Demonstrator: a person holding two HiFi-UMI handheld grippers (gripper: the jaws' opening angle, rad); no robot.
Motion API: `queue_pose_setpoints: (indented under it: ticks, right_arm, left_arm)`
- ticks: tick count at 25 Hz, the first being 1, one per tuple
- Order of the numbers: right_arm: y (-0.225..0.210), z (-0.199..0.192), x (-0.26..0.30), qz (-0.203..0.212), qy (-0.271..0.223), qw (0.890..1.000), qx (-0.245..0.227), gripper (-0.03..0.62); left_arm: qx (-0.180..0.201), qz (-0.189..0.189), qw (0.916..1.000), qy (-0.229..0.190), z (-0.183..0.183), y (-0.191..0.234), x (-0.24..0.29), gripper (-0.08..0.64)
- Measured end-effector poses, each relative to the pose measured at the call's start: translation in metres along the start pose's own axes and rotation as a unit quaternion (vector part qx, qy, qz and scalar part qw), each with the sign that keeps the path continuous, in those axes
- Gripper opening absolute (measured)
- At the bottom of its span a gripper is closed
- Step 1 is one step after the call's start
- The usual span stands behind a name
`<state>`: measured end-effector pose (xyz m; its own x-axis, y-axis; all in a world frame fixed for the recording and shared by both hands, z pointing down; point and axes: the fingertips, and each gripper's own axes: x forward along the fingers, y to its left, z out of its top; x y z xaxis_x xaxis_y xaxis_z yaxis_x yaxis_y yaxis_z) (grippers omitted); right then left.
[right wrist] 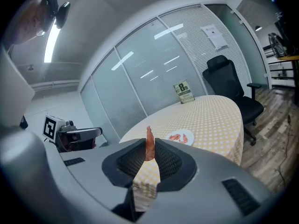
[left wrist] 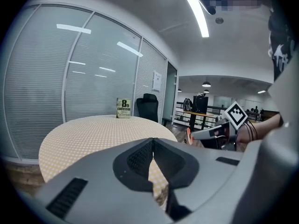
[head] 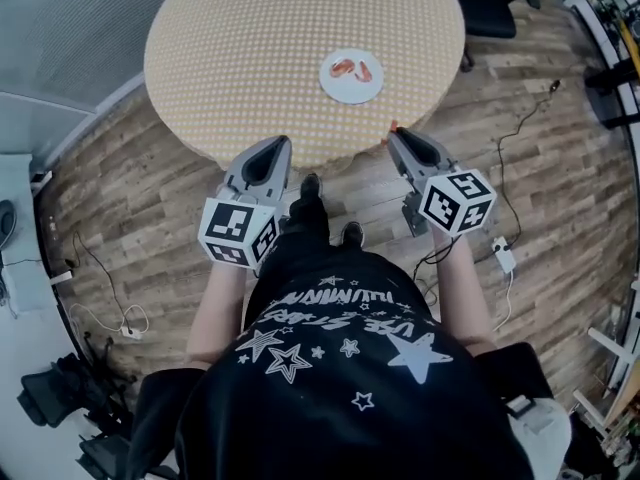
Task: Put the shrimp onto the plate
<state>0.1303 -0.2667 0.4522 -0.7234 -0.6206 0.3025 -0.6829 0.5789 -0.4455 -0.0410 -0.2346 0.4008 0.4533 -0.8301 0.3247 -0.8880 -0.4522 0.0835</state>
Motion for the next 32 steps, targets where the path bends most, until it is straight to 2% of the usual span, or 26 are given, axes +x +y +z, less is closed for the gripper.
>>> queue_pose_setpoints:
  ticks: [14, 24, 32]
  right_arm:
    - [-0.038, 0.009, 0.09, -0.05, 0.055, 0.997, -0.005, 0.066]
    - [-0.069, -0.018, 0.146, -0.084, 0.12, 0.989, -0.004, 0.066]
    - [-0.083, -0.038, 0.176, -0.116, 0.176, 0.977, -0.025, 0.066]
  left_arm:
    - [0.004, -0.065, 0.997, 0.042, -0.005, 0.059, 0.093, 0.009]
    - [-0.01, -0.071, 0.9945, 0.076, -0.023, 0.111, 0.129, 0.009]
    - [-0.005, -0.085, 0.9915, 0.099, -0.037, 0.129, 0.144, 0.009]
